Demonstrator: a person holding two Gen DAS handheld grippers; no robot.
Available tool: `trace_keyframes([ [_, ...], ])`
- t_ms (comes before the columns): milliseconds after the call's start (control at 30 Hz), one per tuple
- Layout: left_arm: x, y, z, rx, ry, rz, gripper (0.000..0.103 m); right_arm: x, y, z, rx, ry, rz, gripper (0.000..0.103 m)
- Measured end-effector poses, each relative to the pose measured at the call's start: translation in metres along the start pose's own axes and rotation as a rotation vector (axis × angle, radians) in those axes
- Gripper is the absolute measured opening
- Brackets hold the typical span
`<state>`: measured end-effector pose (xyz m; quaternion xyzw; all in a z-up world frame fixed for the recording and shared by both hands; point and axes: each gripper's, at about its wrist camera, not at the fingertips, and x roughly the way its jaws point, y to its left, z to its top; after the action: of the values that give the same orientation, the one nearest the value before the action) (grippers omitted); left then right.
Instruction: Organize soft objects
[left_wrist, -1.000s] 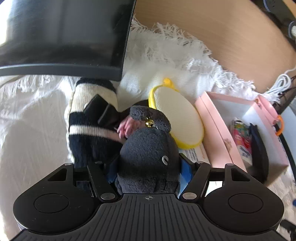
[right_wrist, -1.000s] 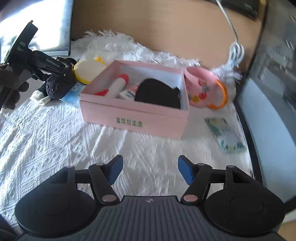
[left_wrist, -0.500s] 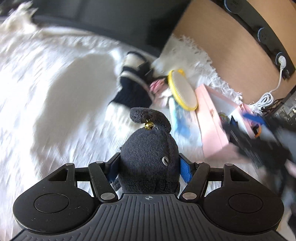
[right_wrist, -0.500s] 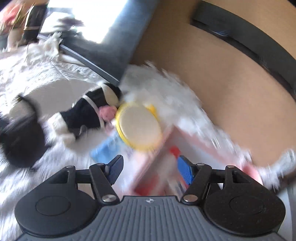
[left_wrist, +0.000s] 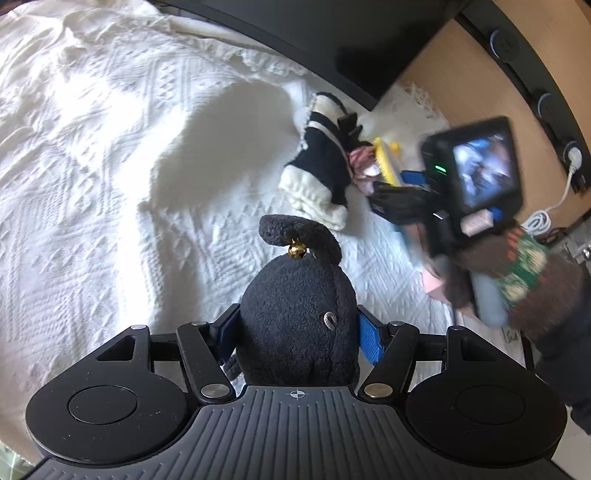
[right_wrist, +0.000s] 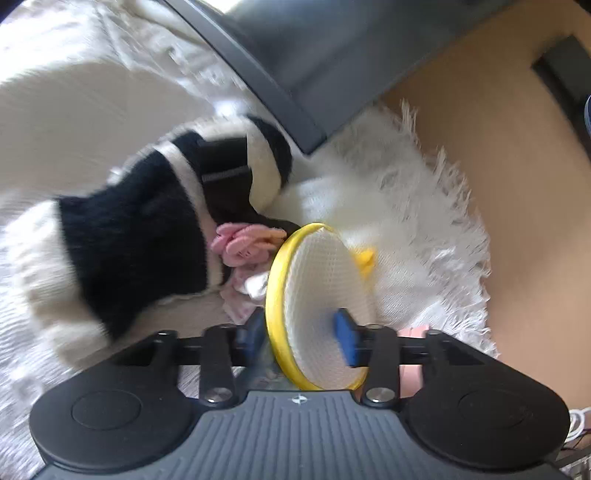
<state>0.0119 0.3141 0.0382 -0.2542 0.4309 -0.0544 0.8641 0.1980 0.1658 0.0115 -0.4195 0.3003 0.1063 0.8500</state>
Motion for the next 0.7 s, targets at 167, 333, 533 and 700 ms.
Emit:
trace_keyframes([
  [167, 0.003, 0.0, 0.004, -0.004, 0.011, -0.001, 0.069, -0.057, 0.007, -0.024, -0.07, -0.089, 0.069, 0.019],
  [333, 0.007, -0.01, 0.005, 0.013, 0.011, -0.014, 0.069, -0.125, 0.016, -0.074, -0.168, -0.152, 0.161, 0.016],
  [533, 0.017, -0.028, -0.004, 0.062, 0.063, -0.029, 0.069, -0.171, 0.027, -0.139, -0.292, -0.126, 0.179, 0.015],
  [700, 0.025, -0.056, -0.012, 0.133, 0.113, -0.061, 0.069, -0.186, 0.016, -0.167, -0.255, -0.077, 0.166, 0.015],
])
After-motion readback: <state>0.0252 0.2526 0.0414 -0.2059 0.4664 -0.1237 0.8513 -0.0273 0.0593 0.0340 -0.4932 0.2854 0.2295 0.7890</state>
